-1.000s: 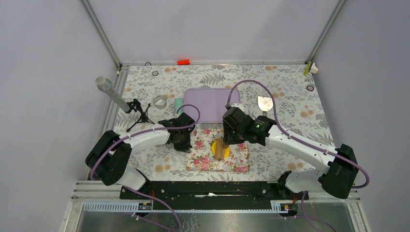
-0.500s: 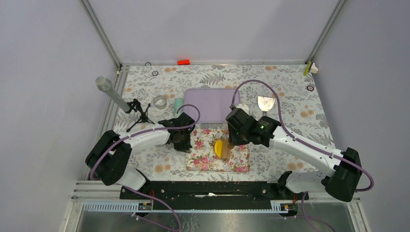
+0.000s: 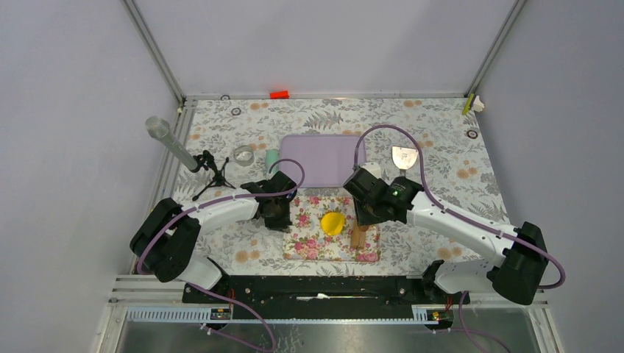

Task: Roll out the dumpling wrappers from the dough
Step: Flatten out the dough on the work surface.

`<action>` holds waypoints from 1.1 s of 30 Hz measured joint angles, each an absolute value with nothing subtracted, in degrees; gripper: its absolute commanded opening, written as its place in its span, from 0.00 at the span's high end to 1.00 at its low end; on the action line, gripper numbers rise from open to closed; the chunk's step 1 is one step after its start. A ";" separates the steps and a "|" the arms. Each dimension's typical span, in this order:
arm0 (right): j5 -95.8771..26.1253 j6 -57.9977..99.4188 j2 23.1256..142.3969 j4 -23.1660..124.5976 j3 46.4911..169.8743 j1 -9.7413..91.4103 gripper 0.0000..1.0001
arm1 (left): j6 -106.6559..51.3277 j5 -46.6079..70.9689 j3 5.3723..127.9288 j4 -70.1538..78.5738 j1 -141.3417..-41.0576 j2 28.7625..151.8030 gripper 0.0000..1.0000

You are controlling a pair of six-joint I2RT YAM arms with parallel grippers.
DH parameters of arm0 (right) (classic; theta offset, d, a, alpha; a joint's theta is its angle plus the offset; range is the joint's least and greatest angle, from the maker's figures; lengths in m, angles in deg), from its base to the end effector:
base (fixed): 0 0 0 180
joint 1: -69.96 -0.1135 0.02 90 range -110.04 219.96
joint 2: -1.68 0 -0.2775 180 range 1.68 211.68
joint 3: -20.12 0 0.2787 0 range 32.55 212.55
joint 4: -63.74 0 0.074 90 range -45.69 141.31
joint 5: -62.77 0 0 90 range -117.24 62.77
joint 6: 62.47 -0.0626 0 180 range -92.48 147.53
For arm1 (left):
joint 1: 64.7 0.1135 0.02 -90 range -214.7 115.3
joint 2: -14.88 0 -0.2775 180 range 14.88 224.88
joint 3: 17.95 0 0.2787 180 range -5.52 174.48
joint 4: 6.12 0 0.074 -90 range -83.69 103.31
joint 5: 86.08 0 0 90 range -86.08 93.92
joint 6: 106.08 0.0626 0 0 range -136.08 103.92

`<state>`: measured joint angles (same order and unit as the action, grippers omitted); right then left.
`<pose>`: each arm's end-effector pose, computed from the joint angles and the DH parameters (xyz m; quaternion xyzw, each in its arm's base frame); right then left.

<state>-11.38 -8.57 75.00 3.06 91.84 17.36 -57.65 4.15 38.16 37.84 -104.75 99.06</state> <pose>0.1845 0.2131 0.2527 -0.1053 0.9564 0.0701 0.2632 0.2141 -0.1803 0.1285 -0.0128 0.9876 -0.1036 0.1169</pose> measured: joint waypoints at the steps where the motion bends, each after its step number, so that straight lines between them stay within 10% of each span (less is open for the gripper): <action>1: -11.38 -8.53 75.02 3.08 91.88 17.36 1.00 | -57.65 4.15 38.16 37.82 -104.75 99.06 1.00; 33: -13.76 -3.02 82.43 5.31 100.93 16.71 1.00 | -57.65 4.15 38.16 37.82 -104.75 99.04 1.00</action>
